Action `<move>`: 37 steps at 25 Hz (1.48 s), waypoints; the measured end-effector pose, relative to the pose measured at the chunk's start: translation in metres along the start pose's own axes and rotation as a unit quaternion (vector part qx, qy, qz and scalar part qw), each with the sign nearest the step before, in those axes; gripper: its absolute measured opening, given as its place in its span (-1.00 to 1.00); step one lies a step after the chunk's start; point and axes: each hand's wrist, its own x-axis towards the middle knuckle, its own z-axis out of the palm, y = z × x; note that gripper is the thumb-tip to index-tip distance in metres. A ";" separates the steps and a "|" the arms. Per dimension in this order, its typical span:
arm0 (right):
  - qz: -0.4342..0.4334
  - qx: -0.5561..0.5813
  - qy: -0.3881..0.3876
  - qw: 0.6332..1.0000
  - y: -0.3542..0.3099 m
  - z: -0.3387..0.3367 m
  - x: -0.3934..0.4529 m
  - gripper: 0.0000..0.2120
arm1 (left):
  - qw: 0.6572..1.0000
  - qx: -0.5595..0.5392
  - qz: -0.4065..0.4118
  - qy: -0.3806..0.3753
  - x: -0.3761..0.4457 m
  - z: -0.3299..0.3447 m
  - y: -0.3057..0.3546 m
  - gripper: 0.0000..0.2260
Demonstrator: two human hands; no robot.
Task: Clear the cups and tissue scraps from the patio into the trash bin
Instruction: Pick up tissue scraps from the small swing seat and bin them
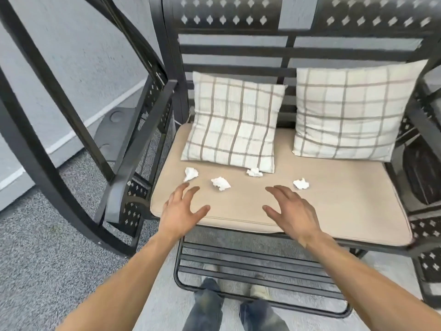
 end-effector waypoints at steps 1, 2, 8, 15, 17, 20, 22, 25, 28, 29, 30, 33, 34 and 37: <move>0.009 -0.001 -0.002 1.000 -0.001 0.011 0.010 -0.54 | 1.000 0.001 -0.014 -0.016 0.012 0.008 -0.012 -0.42; 0.019 -0.001 0.000 1.000 -0.001 0.022 0.019 -0.56 | 0.999 0.004 -0.024 -0.027 0.024 0.017 -0.023 -0.42; 0.051 0.030 -0.041 0.997 -0.021 0.111 0.087 -0.58 | 0.994 0.041 -0.048 -0.088 0.109 0.076 -0.092 -0.42; 0.041 0.040 -0.093 0.994 -0.051 0.219 0.190 -0.53 | 0.989 0.101 0.023 -0.104 0.221 0.135 -0.136 -0.57; 0.044 0.028 -0.117 0.992 -0.055 0.238 0.207 -0.60 | 0.986 0.108 0.040 -0.118 0.240 0.143 -0.139 -0.65; 0.043 0.001 -0.137 0.990 -0.054 0.248 0.216 -0.72 | 0.986 0.100 0.046 -0.128 0.250 0.149 -0.145 -0.77; 0.050 0.006 -0.134 0.990 -0.050 0.247 0.216 -0.74 | 0.986 0.086 0.040 -0.141 0.254 0.151 -0.148 -0.76; 0.090 0.068 -0.147 0.983 -0.037 0.236 0.213 -0.74 | 0.984 0.085 0.018 -0.154 0.261 0.148 -0.143 -0.79; 0.130 0.096 -0.130 0.978 -0.001 0.215 0.201 -0.76 | 0.983 0.099 0.015 -0.155 0.258 0.151 -0.112 -0.84; 0.146 0.096 -0.120 0.977 0.016 0.205 0.194 -0.76 | 0.983 0.096 0.023 -0.154 0.253 0.154 -0.095 -0.86; 0.164 0.092 -0.107 0.976 0.033 0.194 0.186 -0.76 | 0.983 0.087 0.037 -0.157 0.249 0.159 -0.077 -0.87; 0.229 0.093 -0.049 0.968 0.087 0.165 0.160 -0.79 | 0.982 0.026 0.067 -0.175 0.240 0.177 -0.013 -0.76; 0.246 0.098 -0.025 0.964 0.105 0.156 0.152 -0.82 | 0.981 0.005 0.073 -0.177 0.239 0.183 0.008 -0.69; 0.270 0.078 0.008 0.960 0.155 0.142 0.133 -0.83 | 0.979 -0.012 0.110 -0.171 0.244 0.204 0.060 -0.55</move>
